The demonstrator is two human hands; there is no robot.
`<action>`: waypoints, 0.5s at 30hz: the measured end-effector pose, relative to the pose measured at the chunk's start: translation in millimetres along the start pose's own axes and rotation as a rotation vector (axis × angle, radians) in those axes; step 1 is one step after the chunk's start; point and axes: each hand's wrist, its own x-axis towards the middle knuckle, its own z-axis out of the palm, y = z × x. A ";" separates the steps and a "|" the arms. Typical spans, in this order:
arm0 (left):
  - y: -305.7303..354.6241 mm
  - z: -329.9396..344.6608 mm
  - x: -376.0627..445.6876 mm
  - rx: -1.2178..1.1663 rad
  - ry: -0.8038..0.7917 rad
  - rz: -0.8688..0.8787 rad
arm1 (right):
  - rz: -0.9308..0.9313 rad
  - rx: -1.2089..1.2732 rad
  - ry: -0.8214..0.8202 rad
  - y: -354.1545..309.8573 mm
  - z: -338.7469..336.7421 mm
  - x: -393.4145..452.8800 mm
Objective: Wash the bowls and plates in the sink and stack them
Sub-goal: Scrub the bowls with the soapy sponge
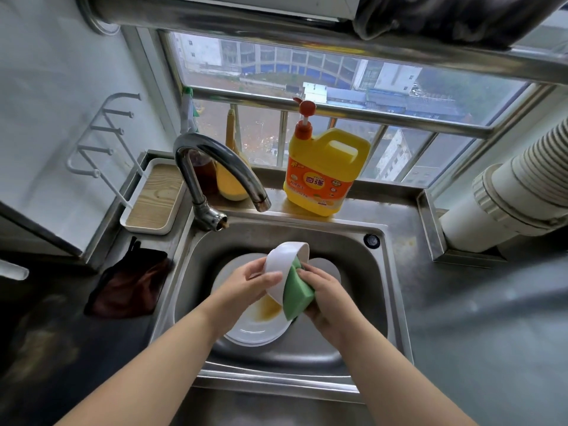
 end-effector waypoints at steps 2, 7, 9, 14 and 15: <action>-1.9 -0.9 -2.2 0.040 0.001 0.081 | 0.018 0.087 -0.076 -6.6 -0.7 -3.1; 6.4 3.0 -3.6 0.058 0.063 0.210 | -0.080 0.020 -0.145 -3.2 -0.1 -9.2; 15.3 3.9 -3.9 0.093 0.031 0.210 | -0.178 -0.111 -0.131 2.2 -1.1 -6.7; 29.4 1.7 1.3 0.108 0.058 0.044 | -0.486 -0.755 -0.097 4.1 -1.3 -2.2; 30.9 1.9 2.9 0.163 0.079 -0.001 | -0.488 -0.778 -0.106 3.5 -0.9 -2.7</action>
